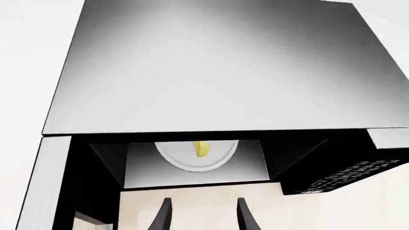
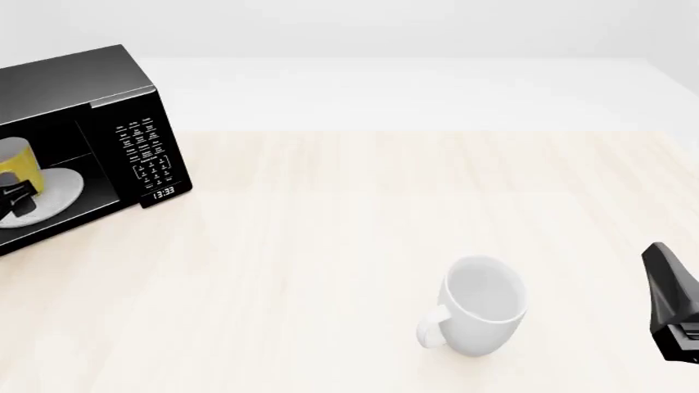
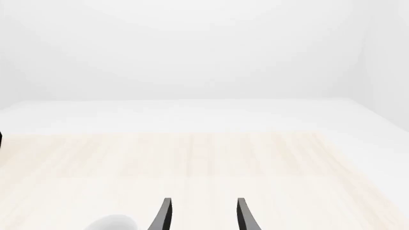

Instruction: Put the yellow and white mug in the microwave and close it.

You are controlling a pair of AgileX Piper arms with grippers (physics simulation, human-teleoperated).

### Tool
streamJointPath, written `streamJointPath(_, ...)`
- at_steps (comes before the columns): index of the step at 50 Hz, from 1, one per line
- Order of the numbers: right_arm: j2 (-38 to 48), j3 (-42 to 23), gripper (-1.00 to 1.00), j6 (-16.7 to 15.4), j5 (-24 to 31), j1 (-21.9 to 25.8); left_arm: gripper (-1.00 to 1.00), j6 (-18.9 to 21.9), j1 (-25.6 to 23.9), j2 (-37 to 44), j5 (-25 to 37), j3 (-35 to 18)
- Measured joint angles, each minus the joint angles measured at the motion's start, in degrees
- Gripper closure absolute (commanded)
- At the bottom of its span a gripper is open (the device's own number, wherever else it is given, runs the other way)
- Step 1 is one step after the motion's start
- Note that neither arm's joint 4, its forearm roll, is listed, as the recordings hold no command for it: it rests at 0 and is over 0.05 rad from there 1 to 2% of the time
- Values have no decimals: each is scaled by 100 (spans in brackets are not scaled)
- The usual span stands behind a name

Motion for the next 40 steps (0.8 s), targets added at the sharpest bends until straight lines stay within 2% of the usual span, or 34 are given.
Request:
streamJointPath(23, 0, 0, -100, -1, 0, 0, -100, 18, -60, -1508, 710, 453)
streamJointPath(40, 0, 0, -100, -1, 0, 0, -100, 40, -169, -2874, 1671, 487)
